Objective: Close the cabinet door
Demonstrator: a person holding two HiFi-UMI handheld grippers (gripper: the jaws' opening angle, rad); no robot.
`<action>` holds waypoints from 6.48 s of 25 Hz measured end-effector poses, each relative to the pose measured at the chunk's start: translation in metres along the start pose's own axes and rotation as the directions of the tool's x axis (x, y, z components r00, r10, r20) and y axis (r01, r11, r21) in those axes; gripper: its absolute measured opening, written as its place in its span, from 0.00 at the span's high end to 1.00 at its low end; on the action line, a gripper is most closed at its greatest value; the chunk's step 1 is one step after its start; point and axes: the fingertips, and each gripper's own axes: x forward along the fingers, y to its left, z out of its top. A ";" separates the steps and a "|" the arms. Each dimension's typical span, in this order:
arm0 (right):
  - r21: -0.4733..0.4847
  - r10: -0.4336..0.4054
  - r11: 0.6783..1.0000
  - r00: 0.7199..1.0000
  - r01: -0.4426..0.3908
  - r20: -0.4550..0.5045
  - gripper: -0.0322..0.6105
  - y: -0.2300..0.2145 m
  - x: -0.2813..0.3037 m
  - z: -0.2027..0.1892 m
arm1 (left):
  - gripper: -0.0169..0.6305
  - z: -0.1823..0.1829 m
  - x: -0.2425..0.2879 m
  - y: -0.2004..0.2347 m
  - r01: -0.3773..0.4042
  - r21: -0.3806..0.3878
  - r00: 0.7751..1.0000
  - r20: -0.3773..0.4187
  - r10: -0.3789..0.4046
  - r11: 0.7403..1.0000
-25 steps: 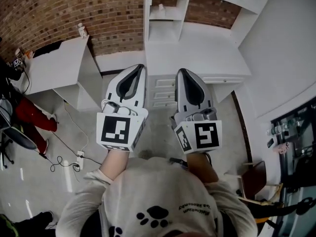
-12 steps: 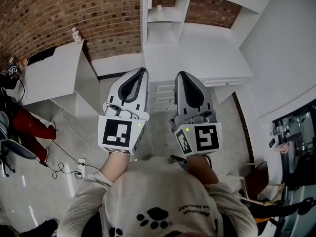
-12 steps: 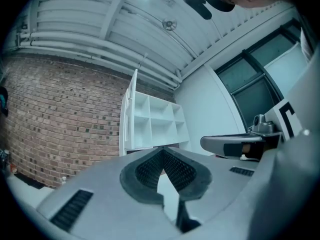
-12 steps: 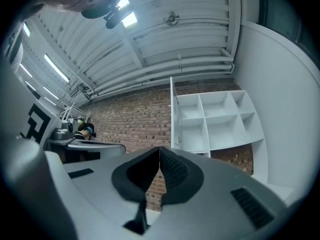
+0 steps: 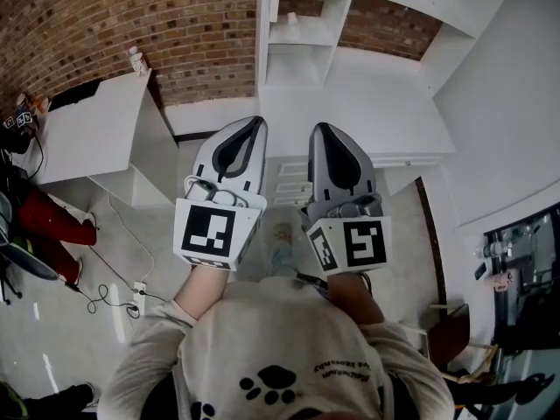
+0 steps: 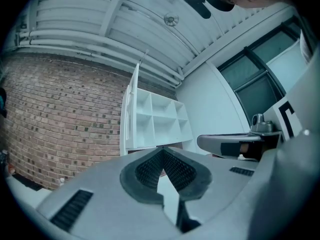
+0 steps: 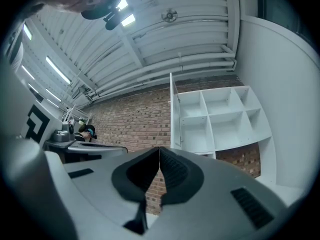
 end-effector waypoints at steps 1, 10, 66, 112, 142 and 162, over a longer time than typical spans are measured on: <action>0.002 0.005 1.000 1.000 -0.005 0.003 0.93 -0.004 0.008 -0.002 | 0.96 -0.002 0.007 0.003 -0.001 0.001 1.000 0.002 0.001 1.000; 0.027 0.070 0.997 0.998 -0.070 -0.001 0.93 -0.040 0.096 -0.025 | 0.96 -0.012 0.086 0.045 -0.039 -0.001 0.999 -0.001 0.039 0.999; -0.055 0.290 0.957 0.951 -0.286 0.105 0.92 -0.086 0.282 0.061 | 0.96 0.080 0.226 0.143 0.012 0.123 0.989 0.147 -0.030 0.992; -0.119 0.187 0.976 0.982 -0.183 0.017 0.71 -0.054 0.342 0.112 | 0.96 0.102 0.240 0.162 0.110 0.156 0.981 0.143 -0.133 0.982; -0.089 0.145 0.985 0.988 -0.149 -0.050 0.78 -0.132 0.326 0.113 | 0.96 0.093 0.280 0.118 0.247 0.123 0.948 0.173 -0.266 0.961; -0.043 0.194 0.980 0.980 -0.196 -0.045 0.80 -0.200 0.322 0.103 | 0.96 0.082 0.338 0.084 0.291 0.137 0.933 0.177 -0.312 0.947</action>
